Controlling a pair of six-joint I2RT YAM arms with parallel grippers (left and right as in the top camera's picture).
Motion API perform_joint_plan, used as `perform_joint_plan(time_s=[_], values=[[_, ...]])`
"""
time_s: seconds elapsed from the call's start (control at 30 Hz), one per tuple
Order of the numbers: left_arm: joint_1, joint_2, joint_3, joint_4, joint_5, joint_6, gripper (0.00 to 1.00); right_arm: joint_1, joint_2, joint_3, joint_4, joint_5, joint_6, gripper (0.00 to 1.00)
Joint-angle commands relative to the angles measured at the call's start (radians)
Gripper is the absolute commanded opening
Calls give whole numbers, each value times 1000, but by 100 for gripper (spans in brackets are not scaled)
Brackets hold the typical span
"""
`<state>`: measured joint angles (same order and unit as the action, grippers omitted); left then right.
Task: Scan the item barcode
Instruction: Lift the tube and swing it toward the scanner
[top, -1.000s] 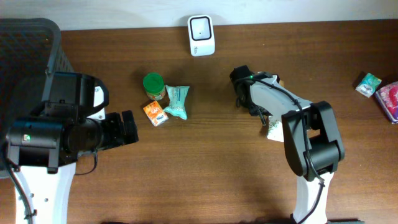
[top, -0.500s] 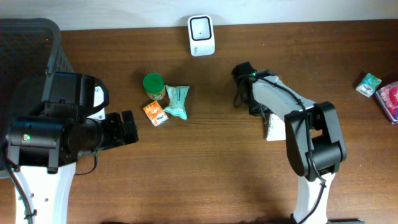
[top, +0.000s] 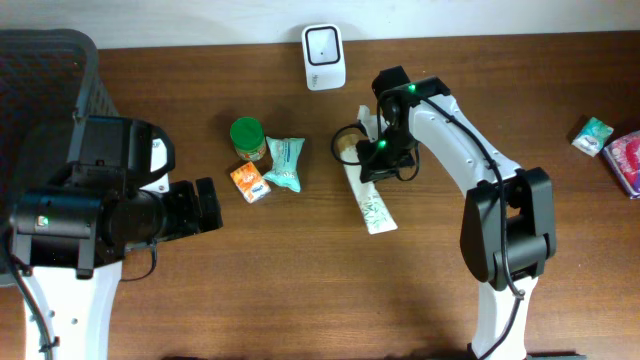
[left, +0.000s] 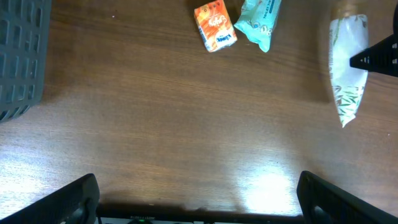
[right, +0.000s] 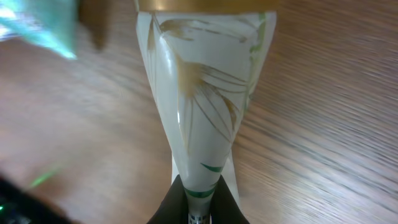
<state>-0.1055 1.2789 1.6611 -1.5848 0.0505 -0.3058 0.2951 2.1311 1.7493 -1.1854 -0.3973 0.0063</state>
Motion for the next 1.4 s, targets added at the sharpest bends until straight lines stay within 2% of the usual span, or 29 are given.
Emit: perform_joint_plan(time_s=[0.0,0.13,0.23,0.33,0.43,0.5,0.67,0.7,0.83,1.0,1.07,1.1,1.2,1.3,1.37], values=[[2,-10,3,1,-7,8,99,-2,2,-51,40,-155,-40,4],[2,-10,3,1,-7,8,99,-68,2,-196,156,-202,-5,4],[2,-10,3,1,-7,8,99,-147,2,-231,165,-90,13,6],[2,-10,3,1,-7,8,99,-216,2,-222,160,-46,13,38],[2,-10,3,1,-6,8,99,-243,2,-182,121,-34,13,40],[2,-10,3,1,-7,8,99,-240,2,-85,34,7,12,41],[2,-10,3,1,-7,8,99,-213,2,1,-84,42,-56,92],[2,-10,3,1,-7,8,99,-204,2,-3,-86,43,-74,99],[2,-10,3,1,-7,8,99,-171,2,-40,-50,45,-81,99],[2,-10,3,1,-7,8,99,-170,2,-172,65,32,-80,98],[2,-10,3,1,-7,8,99,-170,2,-225,92,8,-81,87],[2,-10,3,2,-6,8,99,-170,2,-237,100,3,-81,77],[2,-10,3,1,-6,8,99,-170,2,-259,120,-67,-81,31],[2,-10,3,2,-7,8,99,-170,2,-259,120,-174,-81,15],[2,-10,3,1,-7,8,99,-170,2,-258,121,-225,-81,10]])
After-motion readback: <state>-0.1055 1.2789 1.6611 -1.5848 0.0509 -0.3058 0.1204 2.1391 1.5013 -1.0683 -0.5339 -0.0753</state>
